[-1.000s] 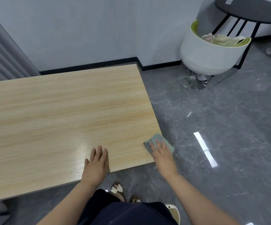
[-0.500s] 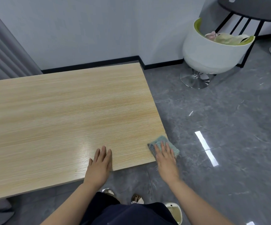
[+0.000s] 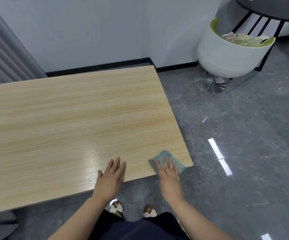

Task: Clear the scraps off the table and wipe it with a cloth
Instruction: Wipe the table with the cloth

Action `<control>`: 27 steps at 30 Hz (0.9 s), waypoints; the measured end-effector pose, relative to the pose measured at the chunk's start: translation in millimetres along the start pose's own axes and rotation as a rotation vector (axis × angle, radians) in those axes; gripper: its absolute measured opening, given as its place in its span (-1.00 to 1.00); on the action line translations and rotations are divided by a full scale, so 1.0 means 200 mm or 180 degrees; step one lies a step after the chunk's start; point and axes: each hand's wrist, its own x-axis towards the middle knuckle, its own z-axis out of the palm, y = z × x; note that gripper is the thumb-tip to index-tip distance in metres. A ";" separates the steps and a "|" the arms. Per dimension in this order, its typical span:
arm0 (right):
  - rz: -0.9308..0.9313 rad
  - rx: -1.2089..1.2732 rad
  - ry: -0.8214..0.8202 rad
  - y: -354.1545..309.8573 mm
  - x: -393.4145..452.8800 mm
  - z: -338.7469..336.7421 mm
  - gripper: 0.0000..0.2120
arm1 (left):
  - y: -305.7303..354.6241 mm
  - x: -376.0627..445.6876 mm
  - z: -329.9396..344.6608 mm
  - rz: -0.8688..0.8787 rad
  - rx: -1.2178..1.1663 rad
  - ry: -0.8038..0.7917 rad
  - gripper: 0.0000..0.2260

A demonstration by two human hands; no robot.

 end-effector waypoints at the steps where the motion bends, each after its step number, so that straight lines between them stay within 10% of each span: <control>1: -0.0133 -0.0056 -0.0086 -0.03 0.02 0.01 0.12 | -0.01 0.00 0.00 0.0022 0.0042 0.0011 -0.55; 5: -0.0972 -0.0370 -0.0502 -0.05 0.10 -0.12 -0.53 | -0.03 -0.01 0.00 0.0120 0.0154 0.0118 -0.54; 12: 0.0800 -0.0326 -0.0199 0.04 0.16 -0.16 -0.41 | -0.15 -0.02 -0.04 0.0405 0.0117 0.0665 -0.51; 20: -0.1191 -0.0479 -0.0851 -0.40 0.14 -0.04 -0.44 | -0.21 -0.06 0.01 0.0188 -0.0012 0.0591 -0.57; 27: 0.0196 -0.0418 -0.0329 0.05 0.11 -0.18 -0.35 | -0.22 -0.07 0.02 0.0165 0.0036 0.0359 -0.54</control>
